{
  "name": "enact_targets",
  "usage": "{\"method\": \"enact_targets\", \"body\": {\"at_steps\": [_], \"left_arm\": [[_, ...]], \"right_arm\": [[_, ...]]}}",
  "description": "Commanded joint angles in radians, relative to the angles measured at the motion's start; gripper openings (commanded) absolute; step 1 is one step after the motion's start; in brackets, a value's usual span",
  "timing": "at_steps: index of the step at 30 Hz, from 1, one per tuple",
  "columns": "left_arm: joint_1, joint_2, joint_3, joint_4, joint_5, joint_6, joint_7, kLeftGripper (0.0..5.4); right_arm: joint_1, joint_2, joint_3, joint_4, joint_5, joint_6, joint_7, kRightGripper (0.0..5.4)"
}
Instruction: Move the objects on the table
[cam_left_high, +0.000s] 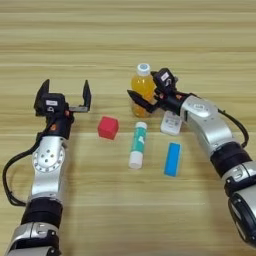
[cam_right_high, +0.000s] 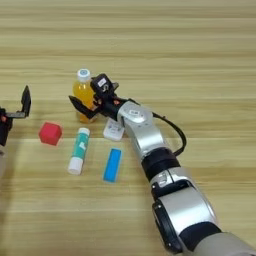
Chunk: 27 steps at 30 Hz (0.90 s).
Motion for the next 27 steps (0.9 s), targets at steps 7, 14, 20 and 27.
{"method": "enact_targets", "body": {"at_steps": [7, 14, 20, 27], "left_arm": [[0.002, 0.000, -0.001, -0.005, 0.001, -0.003, -0.002, 5.40], [0.000, -0.001, 0.000, 0.000, -0.002, -0.003, -0.003, 5.40], [0.000, -0.004, -0.002, -0.002, 0.000, -0.002, 0.000, 5.40], [-0.006, -0.007, -0.004, 0.004, 0.006, -0.001, 0.006, 5.40]], "right_arm": [[-0.034, 0.008, -0.012, 0.029, -0.015, -0.020, -0.007, 3.53], [-0.043, 0.005, -0.017, 0.059, -0.018, -0.032, -0.009, 3.52], [-0.029, -0.003, -0.021, -0.026, 0.001, -0.025, 0.013, 3.52], [0.067, -0.063, -0.040, -0.336, 0.058, 0.067, 0.073, 3.52]]}}
